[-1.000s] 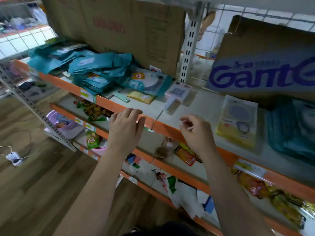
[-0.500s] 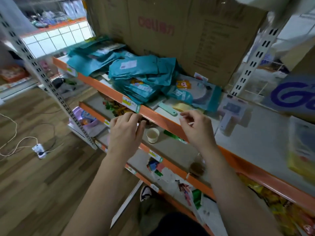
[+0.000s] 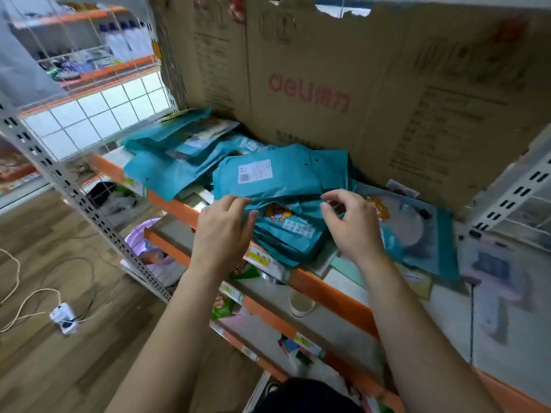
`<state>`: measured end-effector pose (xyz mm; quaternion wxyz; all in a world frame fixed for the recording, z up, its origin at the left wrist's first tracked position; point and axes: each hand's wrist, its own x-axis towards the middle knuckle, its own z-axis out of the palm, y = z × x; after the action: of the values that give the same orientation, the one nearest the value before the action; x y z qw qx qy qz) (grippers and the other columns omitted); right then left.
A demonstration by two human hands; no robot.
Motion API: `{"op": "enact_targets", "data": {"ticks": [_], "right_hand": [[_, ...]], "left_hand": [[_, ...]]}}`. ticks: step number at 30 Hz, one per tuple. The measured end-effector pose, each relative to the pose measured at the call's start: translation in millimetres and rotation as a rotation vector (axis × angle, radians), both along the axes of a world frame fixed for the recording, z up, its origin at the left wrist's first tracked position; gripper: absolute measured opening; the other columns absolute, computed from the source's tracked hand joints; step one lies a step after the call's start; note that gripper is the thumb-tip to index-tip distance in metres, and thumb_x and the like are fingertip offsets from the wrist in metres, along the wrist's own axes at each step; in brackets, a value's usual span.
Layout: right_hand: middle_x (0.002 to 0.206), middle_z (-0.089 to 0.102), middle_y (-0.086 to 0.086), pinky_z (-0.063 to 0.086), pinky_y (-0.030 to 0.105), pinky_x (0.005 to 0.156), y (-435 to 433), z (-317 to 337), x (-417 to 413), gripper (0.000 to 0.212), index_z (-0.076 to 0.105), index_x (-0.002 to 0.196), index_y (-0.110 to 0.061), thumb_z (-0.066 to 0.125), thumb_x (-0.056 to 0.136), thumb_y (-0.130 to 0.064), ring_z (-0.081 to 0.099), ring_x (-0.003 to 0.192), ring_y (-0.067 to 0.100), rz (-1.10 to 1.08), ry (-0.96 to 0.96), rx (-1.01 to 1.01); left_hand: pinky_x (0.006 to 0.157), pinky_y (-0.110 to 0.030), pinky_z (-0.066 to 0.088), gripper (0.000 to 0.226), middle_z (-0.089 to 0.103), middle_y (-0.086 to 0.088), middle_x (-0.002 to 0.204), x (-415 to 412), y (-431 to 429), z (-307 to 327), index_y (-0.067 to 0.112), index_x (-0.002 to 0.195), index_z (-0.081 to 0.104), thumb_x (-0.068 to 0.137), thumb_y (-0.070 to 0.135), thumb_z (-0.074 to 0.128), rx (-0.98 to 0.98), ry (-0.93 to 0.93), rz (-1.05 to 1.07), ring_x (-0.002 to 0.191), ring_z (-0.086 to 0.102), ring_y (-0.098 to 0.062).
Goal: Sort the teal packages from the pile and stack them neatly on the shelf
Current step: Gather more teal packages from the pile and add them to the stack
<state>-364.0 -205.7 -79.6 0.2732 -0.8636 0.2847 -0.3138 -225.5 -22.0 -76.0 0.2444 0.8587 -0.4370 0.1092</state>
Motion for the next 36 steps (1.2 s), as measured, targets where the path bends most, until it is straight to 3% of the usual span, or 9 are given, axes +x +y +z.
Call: {"op": "enact_targets", "data": {"ticks": [6,10,13,17,23,28,30,32,36], "right_hand": [[0.096,0.067,-0.001,0.039,0.006,0.066,-1,-2,19,0.012,0.069,0.101,-0.015,0.060,0.093,-0.018,0.058,0.079,0.006,-0.083,0.023,-0.010],[0.092,0.064,-0.005,0.037,0.002,0.065,4,-2,26,0.012,0.070,0.100,-0.015,0.061,0.093,-0.017,0.054,0.075,-0.001,-0.207,0.016,-0.027],[0.087,0.061,-0.012,0.038,0.003,0.064,14,-2,29,0.011,0.070,0.100,-0.014,0.061,0.093,-0.017,0.053,0.075,-0.001,-0.308,0.025,-0.031],[0.084,0.055,-0.019,0.037,0.002,0.062,30,-8,31,0.011,0.068,0.100,-0.017,0.059,0.094,-0.018,0.053,0.077,-0.008,-0.422,0.028,0.009],[0.090,0.064,-0.005,0.048,0.023,0.070,52,-9,38,0.010,0.069,0.098,-0.016,0.060,0.093,-0.017,0.059,0.082,0.010,-0.543,-0.013,-0.037],[0.092,0.066,-0.002,0.052,0.033,0.075,60,-6,41,0.011,0.069,0.098,-0.014,0.061,0.092,-0.015,0.061,0.085,0.015,-0.579,-0.018,-0.044],[0.095,0.068,-0.001,0.053,0.032,0.076,61,-6,42,0.011,0.069,0.099,-0.014,0.061,0.092,-0.016,0.062,0.086,0.015,-0.597,-0.021,-0.030],[0.097,0.069,-0.001,0.052,0.029,0.076,61,-5,44,0.012,0.069,0.101,-0.015,0.061,0.093,-0.018,0.062,0.088,0.014,-0.607,-0.021,-0.013],[0.093,0.068,-0.003,0.040,0.005,0.070,58,-4,52,0.012,0.070,0.101,-0.015,0.061,0.093,-0.017,0.060,0.085,0.010,-0.574,-0.038,0.016]], "left_hand": [[0.091,-0.041,0.047,0.036,0.063,-0.014,0.121,46,-29,-10,0.002,0.122,0.061,0.098,0.026,0.053,0.051,0.052,-0.131,0.107,0.060,-0.031],[0.101,-0.040,0.037,0.042,0.054,-0.012,0.134,75,-56,-16,0.007,0.129,0.055,0.097,0.034,0.052,0.102,0.058,-0.281,0.123,0.049,-0.032],[0.112,-0.041,0.026,0.059,0.039,-0.004,0.152,89,-68,-22,0.019,0.144,0.042,0.096,0.053,0.044,0.196,0.060,-0.320,0.141,0.031,-0.028],[0.105,-0.041,0.032,0.067,0.040,-0.001,0.151,100,-71,-28,0.026,0.145,0.041,0.091,0.066,0.041,0.235,-0.025,-0.354,0.140,0.033,-0.027],[0.084,-0.037,0.040,0.048,0.054,0.006,0.133,108,-75,-25,0.027,0.135,0.053,0.097,0.054,0.039,0.247,-0.125,-0.447,0.123,0.046,-0.024],[0.076,-0.039,0.054,0.030,0.070,0.001,0.116,106,-67,-12,0.018,0.112,0.072,0.099,0.034,0.051,-0.009,0.021,-0.502,0.108,0.063,-0.027],[0.067,-0.035,0.054,0.024,0.074,-0.001,0.108,112,-64,-1,0.017,0.104,0.076,0.096,0.032,0.058,-0.153,0.069,-0.493,0.099,0.069,-0.024],[0.057,-0.029,0.044,0.024,0.075,-0.005,0.088,124,-62,14,0.015,0.089,0.075,0.095,0.032,0.058,-0.251,0.051,-0.467,0.080,0.069,-0.029],[0.052,-0.038,0.033,0.040,0.043,0.001,0.052,152,-57,46,0.011,0.063,0.049,0.097,0.031,0.054,-0.406,0.121,-0.402,0.054,0.043,-0.026]]}}
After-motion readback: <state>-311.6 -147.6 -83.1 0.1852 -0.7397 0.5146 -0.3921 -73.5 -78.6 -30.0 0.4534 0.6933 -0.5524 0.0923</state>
